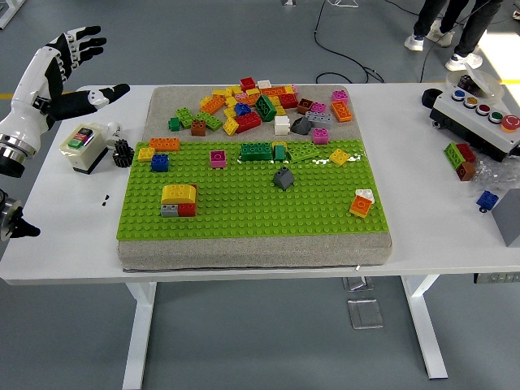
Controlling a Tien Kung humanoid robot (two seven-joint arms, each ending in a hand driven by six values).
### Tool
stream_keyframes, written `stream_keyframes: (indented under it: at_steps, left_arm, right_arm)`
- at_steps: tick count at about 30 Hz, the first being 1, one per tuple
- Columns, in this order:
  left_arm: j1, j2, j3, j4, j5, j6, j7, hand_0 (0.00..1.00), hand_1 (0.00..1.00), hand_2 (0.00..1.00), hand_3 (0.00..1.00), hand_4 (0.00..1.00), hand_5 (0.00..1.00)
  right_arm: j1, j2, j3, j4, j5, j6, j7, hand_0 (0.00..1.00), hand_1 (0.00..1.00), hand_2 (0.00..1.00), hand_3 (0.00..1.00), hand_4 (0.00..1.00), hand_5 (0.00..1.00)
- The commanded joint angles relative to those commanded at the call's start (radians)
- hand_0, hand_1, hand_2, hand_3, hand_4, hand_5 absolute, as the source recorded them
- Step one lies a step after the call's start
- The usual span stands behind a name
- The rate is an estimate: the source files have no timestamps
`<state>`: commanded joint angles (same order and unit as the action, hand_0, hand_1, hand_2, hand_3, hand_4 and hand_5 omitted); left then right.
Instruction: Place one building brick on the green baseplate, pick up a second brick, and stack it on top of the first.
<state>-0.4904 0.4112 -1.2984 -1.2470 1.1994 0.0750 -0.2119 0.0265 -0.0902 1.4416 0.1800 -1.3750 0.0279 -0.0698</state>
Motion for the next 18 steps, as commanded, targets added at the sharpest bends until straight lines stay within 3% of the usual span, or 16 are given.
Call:
stream_keyframes:
  at_steps: [3, 4, 18]
  left_arm:
    - [-0.002, -0.001, 0.004, 0.003, -0.014, 0.018, -0.004, 0.788, 0.749, 0.738, 0.774, 0.896, 0.067]
    - [-0.003, -0.001, 0.004, 0.003, -0.016, 0.02, -0.005, 0.75, 0.716, 0.628, 0.657, 0.68, 0.002]
    - [-0.005, -0.002, 0.011, 0.01, -0.044, 0.027, 0.0, 0.699, 0.678, 0.604, 0.586, 0.609, 0.002]
  right_arm:
    - [-0.001, 0.0, -0.003, 0.0, 0.0, 0.0, -0.001, 0.752, 0.679, 0.726, 0.684, 0.904, 0.463]
    - [-0.001, 0.0, -0.004, 0.0, 0.0, 0.0, -0.001, 0.752, 0.679, 0.725, 0.686, 0.905, 0.463]
    - [0.001, 0.0, -0.005, 0.0, -0.003, 0.002, -0.001, 0.751, 0.678, 0.726, 0.684, 0.905, 0.461]
